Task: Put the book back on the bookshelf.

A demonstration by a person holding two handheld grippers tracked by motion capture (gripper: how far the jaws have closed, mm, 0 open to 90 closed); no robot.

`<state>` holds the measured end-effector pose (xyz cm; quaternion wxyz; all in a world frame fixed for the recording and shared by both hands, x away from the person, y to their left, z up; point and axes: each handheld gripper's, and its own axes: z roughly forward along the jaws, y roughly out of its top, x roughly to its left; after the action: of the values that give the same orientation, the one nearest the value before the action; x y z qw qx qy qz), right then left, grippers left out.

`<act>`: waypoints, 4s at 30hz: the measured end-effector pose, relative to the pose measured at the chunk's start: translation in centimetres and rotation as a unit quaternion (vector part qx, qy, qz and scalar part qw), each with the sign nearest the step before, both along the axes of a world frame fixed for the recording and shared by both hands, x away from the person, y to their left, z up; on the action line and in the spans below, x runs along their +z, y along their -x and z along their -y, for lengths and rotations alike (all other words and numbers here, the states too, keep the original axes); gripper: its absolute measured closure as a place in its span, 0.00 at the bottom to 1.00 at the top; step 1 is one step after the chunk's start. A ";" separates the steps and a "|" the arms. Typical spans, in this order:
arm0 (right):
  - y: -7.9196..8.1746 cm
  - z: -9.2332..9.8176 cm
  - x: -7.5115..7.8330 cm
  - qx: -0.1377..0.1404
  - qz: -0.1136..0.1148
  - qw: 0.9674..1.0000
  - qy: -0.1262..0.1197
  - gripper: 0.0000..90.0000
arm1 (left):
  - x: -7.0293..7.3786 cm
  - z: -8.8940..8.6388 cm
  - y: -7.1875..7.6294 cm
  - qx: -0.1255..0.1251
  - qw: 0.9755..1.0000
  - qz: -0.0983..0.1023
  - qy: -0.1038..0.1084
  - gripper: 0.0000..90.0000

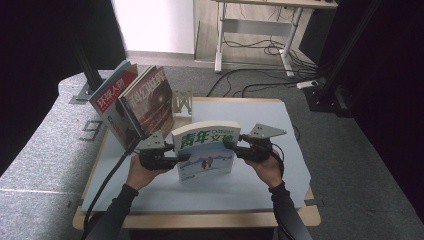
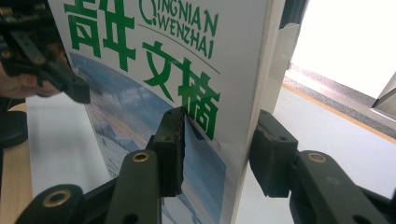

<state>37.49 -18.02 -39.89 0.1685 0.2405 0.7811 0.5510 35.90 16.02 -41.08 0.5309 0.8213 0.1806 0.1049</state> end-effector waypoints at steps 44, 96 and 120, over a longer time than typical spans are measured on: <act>0.3 2.3 -1.7 -0.056 -0.005 0.998 0.013 0.49 | 4.6 2.3 -1.3 -0.004 1.000 0.006 -0.005 0.81; 0.1 8.0 -13.6 -0.168 -0.156 0.961 0.155 0.00 | 4.6 2.4 -1.1 0.000 1.000 0.009 -0.007 0.81; 0.3 8.1 -13.8 -0.170 -0.151 0.962 0.150 0.00 | 5.2 1.7 -1.9 0.050 0.999 -0.013 0.008 0.82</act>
<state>37.22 -26.08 -53.73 0.1740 0.4221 0.8188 0.3481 37.77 14.28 -35.88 0.5287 0.8086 0.2291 0.1190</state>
